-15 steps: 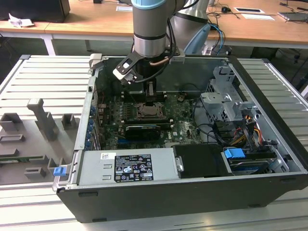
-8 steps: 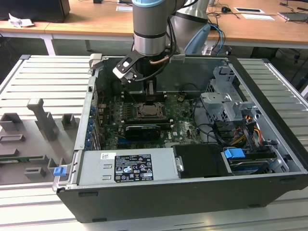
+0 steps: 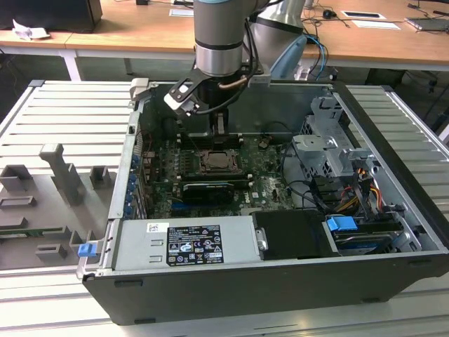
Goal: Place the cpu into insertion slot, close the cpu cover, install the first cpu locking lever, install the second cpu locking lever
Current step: 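Install the first cpu locking lever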
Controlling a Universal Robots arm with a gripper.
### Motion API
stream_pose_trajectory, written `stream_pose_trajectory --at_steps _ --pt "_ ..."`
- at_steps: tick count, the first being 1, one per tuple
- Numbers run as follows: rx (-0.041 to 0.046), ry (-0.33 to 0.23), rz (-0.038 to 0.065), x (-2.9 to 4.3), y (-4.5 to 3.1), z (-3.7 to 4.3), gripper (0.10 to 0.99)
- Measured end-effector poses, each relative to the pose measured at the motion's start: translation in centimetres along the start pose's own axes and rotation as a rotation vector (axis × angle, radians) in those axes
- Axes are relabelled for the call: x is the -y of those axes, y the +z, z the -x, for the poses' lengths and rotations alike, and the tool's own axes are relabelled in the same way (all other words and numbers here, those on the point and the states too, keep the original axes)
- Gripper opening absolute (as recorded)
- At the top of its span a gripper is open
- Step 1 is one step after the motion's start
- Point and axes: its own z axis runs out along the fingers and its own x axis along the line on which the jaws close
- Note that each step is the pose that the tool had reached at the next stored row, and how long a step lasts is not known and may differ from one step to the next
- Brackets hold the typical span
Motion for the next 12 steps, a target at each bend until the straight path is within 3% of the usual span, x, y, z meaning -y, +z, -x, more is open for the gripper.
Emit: stream_pose_trajectory --at_steps 5,10,12 --pt "0.0028 0.0 0.0 -0.03 -0.66 -0.03 0.106" --pt "0.0042 0.0 0.0 -0.12 -2.58 -0.03 0.106" --pt "0.0073 0.0 0.0 -0.14 -2.96 -0.02 0.106"
